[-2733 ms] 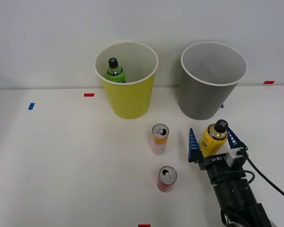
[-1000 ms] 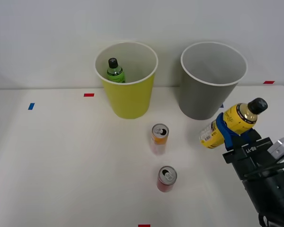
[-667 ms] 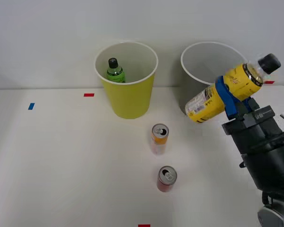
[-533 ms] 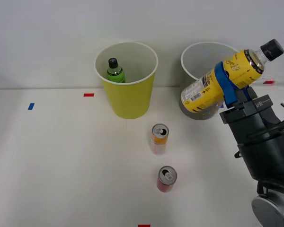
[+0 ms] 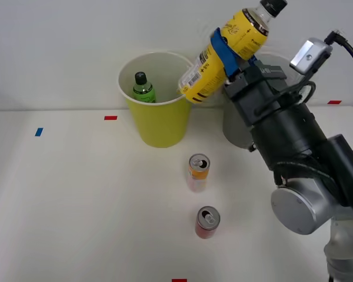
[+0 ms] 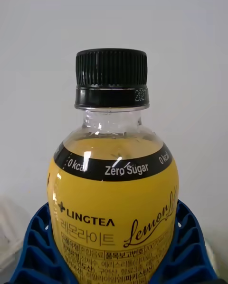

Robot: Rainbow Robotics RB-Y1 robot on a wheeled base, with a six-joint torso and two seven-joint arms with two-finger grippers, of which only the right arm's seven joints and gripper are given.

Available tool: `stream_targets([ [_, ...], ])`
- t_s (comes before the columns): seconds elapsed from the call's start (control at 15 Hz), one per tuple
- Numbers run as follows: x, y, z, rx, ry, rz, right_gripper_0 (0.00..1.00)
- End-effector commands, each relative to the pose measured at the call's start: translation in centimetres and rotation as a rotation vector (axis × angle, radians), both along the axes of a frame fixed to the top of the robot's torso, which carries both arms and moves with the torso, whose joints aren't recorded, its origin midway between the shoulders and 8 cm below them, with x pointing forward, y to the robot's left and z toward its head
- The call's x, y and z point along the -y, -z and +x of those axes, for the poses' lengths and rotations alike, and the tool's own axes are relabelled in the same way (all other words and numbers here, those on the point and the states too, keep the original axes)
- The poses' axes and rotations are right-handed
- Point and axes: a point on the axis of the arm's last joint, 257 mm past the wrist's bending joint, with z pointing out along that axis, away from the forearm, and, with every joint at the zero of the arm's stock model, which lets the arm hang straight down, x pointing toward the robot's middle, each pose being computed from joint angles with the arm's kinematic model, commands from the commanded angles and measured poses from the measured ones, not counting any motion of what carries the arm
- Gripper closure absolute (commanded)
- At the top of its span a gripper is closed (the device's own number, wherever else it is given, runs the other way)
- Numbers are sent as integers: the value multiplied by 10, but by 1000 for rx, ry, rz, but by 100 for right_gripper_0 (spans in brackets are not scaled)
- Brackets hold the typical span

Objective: Put cans in the gray bin, plastic bottles in the light green bin

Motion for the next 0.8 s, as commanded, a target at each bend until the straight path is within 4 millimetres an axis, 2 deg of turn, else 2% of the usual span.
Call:
stream_targets([
  [0.07, -28, -30, 11, -23, -15, 25, 100],
  [0.2, -43, -34, 21, -40, -17, 16, 100],
  [0.47, -88, -25, 63, -50, 5, -53, 100],
  [0.6, -100, -16, 84, -40, 47, -145, 100],
  [0.8, -106, 5, 121, -48, 113, -280, 100],
])
